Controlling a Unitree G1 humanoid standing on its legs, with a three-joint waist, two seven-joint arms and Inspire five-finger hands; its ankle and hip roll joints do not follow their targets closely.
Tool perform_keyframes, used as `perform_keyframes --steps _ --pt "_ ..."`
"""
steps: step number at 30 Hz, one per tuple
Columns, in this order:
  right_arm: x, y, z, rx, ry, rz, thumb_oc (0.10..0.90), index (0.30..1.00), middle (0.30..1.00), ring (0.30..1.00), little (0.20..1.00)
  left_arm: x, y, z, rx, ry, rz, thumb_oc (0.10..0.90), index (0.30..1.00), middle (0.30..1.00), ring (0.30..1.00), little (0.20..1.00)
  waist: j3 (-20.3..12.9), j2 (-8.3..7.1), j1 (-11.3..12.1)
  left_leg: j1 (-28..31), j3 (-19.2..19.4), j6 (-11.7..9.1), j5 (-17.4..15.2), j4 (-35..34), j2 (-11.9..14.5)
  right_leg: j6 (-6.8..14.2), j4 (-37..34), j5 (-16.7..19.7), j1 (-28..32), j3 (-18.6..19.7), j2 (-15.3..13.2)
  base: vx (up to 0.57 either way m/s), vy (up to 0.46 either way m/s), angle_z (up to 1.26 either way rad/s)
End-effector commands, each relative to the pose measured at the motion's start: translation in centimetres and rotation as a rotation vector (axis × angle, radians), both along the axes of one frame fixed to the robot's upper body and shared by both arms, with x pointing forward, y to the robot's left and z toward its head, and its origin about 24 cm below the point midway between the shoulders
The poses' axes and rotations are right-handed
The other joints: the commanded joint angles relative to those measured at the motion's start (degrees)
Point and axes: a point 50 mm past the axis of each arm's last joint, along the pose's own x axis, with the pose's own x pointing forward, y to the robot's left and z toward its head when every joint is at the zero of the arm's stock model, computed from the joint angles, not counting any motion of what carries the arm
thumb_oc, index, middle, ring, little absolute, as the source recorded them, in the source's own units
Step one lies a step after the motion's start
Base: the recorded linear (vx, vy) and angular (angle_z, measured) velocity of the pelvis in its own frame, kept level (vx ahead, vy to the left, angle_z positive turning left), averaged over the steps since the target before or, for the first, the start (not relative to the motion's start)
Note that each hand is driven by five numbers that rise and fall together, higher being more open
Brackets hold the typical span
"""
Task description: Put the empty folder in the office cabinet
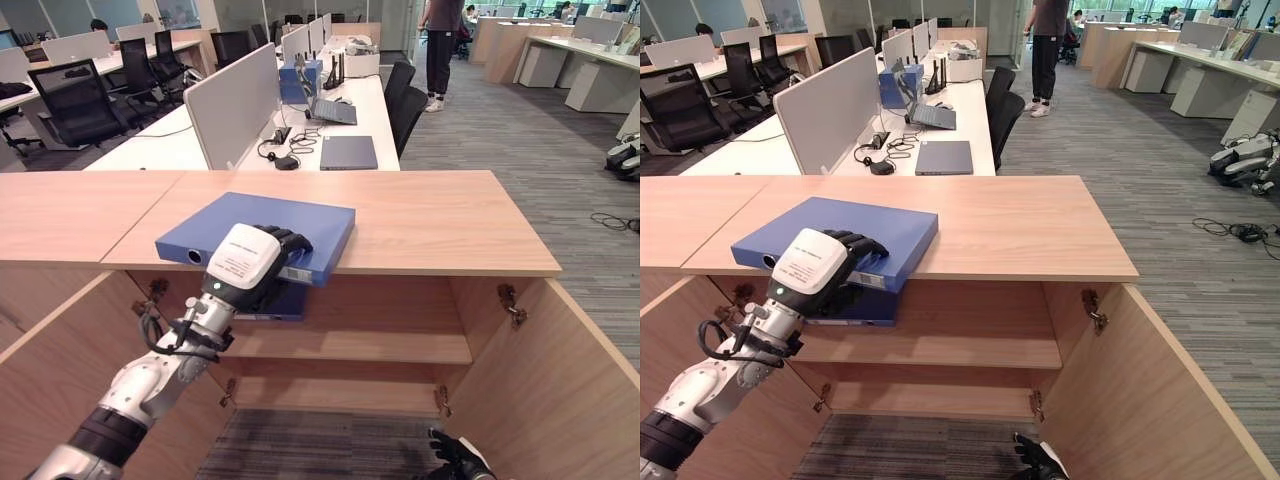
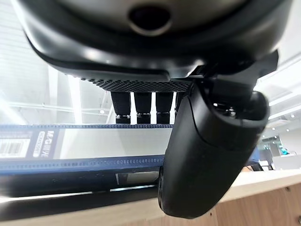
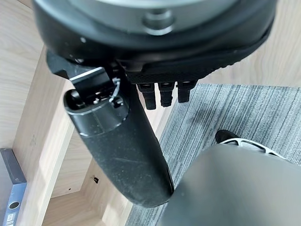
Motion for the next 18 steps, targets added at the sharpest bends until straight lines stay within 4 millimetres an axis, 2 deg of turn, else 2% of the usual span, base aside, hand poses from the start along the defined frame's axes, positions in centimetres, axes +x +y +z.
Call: perform_keyframes --steps 1,6,9,11,14,18 --pt "4.3 0.1 1.7 0.023 -0.157 0.007 0.800 0.900 0.900 0.900 0.900 1.4 -0.4 3.3 0.017 -0.107 -0.026 0.400 0.300 0.300 0.300 0.300 0.99 -0.19 -0.66 -0.03 1.47 -3.71 1.15 -0.07 3.03 5.11 0.80 -10.98 6.07 2.54 -2.37 0.00 0.000 0.00" --pt "4.4 0.1 1.7 0.023 -0.160 0.002 0.800 0.900 0.900 0.900 0.900 1.2 -0.5 3.8 -0.008 -0.126 -0.033 0.400 0.300 0.300 0.300 0.300 0.88 -0.42 -0.47 -0.12 1.28 -3.70 1.17 -0.05 2.96 5.04 0.86 -11.06 6.17 2.43 -2.28 0.00 0.000 0.00" --pt "4.5 0.2 1.8 0.024 -0.167 -0.003 0.800 0.900 0.900 0.900 0.900 1.0 -0.8 4.2 -0.089 -0.135 -0.041 0.400 0.300 0.300 0.300 0.300 0.87 -0.56 -0.27 -0.09 1.22 -3.67 1.12 -0.04 2.92 4.99 0.85 -11.05 6.31 2.25 -2.40 0.00 0.000 0.00" --pt "4.5 0.2 1.8 0.025 -0.165 -0.014 0.800 0.900 0.900 0.900 0.900 0.6 -0.9 4.7 -0.200 -0.141 -0.047 0.400 0.300 0.300 0.300 0.300 0.87 -0.64 -0.09 -0.09 1.11 -3.59 1.11 -0.01 2.84 4.93 0.84 -11.04 6.36 2.16 -2.47 0.00 0.000 0.00" --pt "4.5 0.3 1.6 0.024 -0.155 -0.031 0.800 0.900 0.900 0.900 0.900 -0.2 -1.4 6.2 -0.485 -0.157 -0.106 0.400 0.300 0.300 0.300 0.300 0.87 -0.81 0.28 -0.17 0.95 -3.50 1.13 0.03 2.65 4.77 0.84 -11.00 6.47 1.95 -2.63 0.00 0.000 0.00" --pt "4.9 0.3 1.7 0.026 -0.153 -0.043 0.800 0.900 0.900 0.900 0.900 -1.9 -1.9 9.5 -0.798 -0.238 -0.257 0.400 0.300 0.300 0.300 0.300 0.87 -0.72 0.67 -0.25 0.72 -3.47 1.11 0.02 2.37 4.67 0.79 -10.92 6.65 1.54 -2.91 0.00 0.000 0.00"
